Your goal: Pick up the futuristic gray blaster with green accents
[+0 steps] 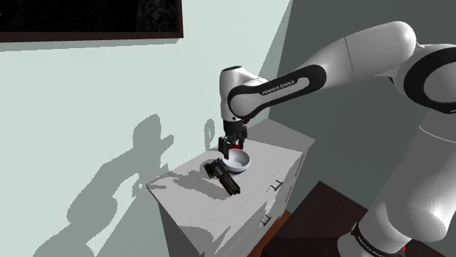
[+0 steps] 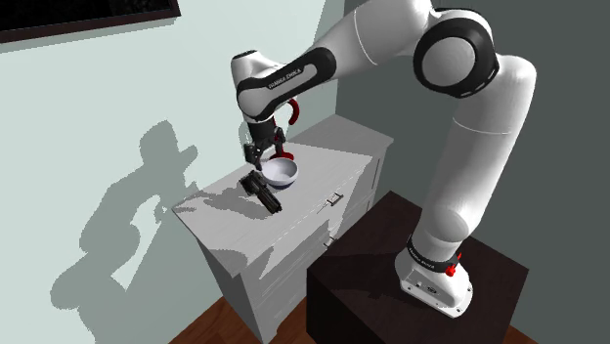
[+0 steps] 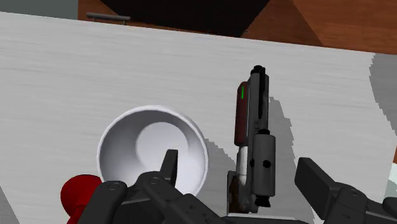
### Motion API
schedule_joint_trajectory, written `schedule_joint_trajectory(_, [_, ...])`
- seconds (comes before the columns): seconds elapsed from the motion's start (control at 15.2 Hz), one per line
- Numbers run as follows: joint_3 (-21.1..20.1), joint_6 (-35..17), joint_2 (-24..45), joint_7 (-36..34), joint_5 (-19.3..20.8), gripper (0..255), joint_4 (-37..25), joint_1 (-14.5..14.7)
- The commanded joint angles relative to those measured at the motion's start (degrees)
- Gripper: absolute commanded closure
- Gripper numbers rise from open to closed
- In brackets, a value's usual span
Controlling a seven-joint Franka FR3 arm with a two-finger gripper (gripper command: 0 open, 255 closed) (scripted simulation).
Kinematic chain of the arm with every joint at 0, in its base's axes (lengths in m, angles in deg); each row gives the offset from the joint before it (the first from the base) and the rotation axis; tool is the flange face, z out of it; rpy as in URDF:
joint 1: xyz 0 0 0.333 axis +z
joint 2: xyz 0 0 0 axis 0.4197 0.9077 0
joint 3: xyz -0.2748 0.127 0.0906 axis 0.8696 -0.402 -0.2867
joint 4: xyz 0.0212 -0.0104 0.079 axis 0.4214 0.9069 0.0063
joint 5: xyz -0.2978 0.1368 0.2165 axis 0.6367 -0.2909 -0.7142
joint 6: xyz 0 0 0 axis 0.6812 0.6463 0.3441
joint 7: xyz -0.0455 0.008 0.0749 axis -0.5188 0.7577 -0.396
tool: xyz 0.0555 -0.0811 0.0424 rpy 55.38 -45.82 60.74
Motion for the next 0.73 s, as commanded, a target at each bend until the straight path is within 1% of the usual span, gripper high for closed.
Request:
schedule_joint_trajectory(0.0, [-0.1,-0.8,4.7,-1.4,0.6,0,-3.7,0.5])
schedule_joint_trajectory(0.33, [0.0,-1.1,16.3,-4.3,2.0,0,-14.4,2.3])
schedule_joint_trajectory(0.4, [0.1,-1.1,17.5,-4.5,2.1,0,-15.7,2.6])
schedule_joint_trajectory(0.66, [0.3,-3.5,19.0,-4.7,2.5,0,-14.7,2.7])
